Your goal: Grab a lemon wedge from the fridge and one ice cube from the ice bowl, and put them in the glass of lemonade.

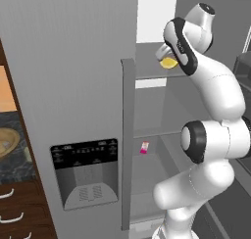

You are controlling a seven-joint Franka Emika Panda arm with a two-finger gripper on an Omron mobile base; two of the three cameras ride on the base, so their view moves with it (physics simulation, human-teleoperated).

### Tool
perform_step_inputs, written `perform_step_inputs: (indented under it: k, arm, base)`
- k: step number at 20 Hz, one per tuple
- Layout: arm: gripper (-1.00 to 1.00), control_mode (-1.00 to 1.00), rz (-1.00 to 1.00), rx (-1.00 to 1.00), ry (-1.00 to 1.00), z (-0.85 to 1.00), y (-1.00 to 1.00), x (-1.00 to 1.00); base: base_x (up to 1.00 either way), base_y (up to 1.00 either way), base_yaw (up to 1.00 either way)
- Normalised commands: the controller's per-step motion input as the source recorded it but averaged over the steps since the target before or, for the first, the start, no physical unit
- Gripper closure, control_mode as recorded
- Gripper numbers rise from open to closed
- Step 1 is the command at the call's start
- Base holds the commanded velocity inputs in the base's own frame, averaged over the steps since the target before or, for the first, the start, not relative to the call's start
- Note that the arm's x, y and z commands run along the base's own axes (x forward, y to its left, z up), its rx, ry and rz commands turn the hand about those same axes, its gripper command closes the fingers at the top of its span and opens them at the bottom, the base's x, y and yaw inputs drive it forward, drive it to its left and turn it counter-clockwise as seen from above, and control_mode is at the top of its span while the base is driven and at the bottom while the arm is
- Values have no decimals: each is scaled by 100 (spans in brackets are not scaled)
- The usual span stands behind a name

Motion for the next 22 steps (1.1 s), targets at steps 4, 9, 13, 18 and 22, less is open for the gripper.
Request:
perform_step_inputs:
  k: [4,9,13,18,22]
  arm:
    - [-100,-100,6,-4,4,-34,0,8]
    - [-100,-100,4,-4,5,-39,0,0]
    - [-100,-100,3,-5,2,-46,0,0]
    - [-100,-100,0,-1,3,-31,0,0]
    - [100,-100,0,0,5,-17,2,-3]
  base:
    - [0,0,0]
    - [0,0,0]
    - [0,0,0]
    - [0,0,0]
    - [0,0,0]
